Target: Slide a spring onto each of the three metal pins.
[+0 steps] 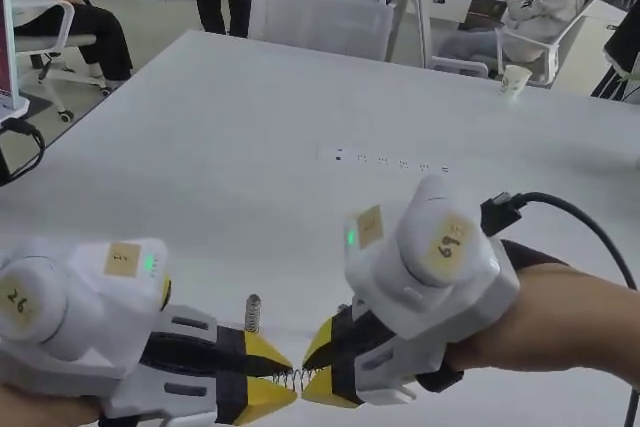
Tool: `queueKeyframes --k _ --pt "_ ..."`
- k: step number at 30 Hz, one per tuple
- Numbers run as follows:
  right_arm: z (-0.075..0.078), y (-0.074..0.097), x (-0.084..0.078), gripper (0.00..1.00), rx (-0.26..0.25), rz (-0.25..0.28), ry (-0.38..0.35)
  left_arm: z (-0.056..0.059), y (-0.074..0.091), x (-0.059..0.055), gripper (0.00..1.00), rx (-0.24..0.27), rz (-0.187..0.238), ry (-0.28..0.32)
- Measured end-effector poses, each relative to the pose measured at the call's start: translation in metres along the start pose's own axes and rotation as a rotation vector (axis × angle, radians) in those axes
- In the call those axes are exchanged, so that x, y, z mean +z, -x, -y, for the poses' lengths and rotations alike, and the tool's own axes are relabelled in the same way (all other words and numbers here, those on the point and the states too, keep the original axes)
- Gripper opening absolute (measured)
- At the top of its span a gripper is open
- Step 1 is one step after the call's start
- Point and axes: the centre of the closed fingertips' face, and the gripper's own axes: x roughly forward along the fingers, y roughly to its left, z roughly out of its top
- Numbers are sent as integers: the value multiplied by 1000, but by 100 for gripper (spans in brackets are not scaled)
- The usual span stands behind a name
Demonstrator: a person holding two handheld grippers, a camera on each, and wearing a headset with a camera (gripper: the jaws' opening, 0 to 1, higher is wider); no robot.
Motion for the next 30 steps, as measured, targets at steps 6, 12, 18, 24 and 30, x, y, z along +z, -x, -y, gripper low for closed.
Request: queueKeyframes --k 6,12,18,24,30 --pt "-2 8 6 14 30 74 -32 3 2 2 2 -12 9 -2" --pt "-1 18 -2 15 57 156 -101 6 7 11 2 -14 38 -4" --pt "-2 37 10 11 127 369 -228 8 13 24 2 -24 91 11" --pt "0 57 23 13 193 524 -344 11 19 41 2 -36 167 36" --pt "4 65 30 13 214 604 -393 10 22 52 2 -36 211 45"
